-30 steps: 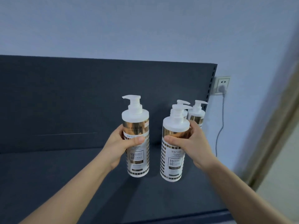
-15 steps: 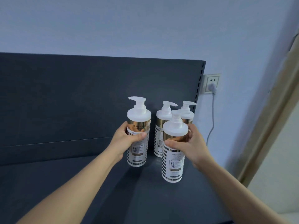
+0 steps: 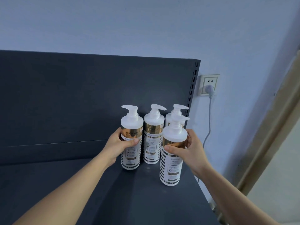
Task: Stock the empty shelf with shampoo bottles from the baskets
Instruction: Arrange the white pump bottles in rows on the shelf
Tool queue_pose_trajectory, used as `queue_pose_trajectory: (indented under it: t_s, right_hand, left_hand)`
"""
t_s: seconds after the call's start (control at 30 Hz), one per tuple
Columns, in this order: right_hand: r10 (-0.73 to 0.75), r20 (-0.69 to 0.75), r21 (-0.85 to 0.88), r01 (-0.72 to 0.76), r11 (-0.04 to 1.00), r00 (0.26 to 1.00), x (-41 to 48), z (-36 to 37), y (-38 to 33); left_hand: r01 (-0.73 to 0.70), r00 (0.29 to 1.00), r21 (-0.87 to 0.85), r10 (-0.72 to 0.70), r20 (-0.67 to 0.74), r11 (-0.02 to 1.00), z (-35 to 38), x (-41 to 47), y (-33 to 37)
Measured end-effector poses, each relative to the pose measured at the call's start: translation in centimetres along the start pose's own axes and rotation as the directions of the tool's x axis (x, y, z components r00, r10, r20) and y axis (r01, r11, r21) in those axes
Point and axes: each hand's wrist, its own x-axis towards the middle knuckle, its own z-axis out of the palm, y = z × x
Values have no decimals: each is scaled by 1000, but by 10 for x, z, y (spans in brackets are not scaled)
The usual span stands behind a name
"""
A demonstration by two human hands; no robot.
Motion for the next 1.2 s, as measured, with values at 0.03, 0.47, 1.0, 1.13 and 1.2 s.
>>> queue_pose_trajectory:
  t_s: [0.03,0.47,1.0,1.13,1.2]
  right_hand:
    - [-1,-2,-2,1,1000,1000,2,-1,1]
    - [-69,-15,-183,65,981,997,20,-8,3]
    - [-157,-22,-297,144,944,987,13,-9,-1]
    - [-466,-148,-446,362,819,872,-2,-1,-16]
    - [-635,-159,-503,491,711,756,-8,7,-26]
  left_hand:
    - [4,1000,5,-4,3,1000,1,1,-2]
    - [-60,997,275,73,-39,960,1,13,2]
    - [-103,983,588,172,-62,802,12,-8,21]
    - [-68,979,783,192,-67,618,1,-29,29]
    - [-38,980,863,189,-67,504,-8,-42,32]
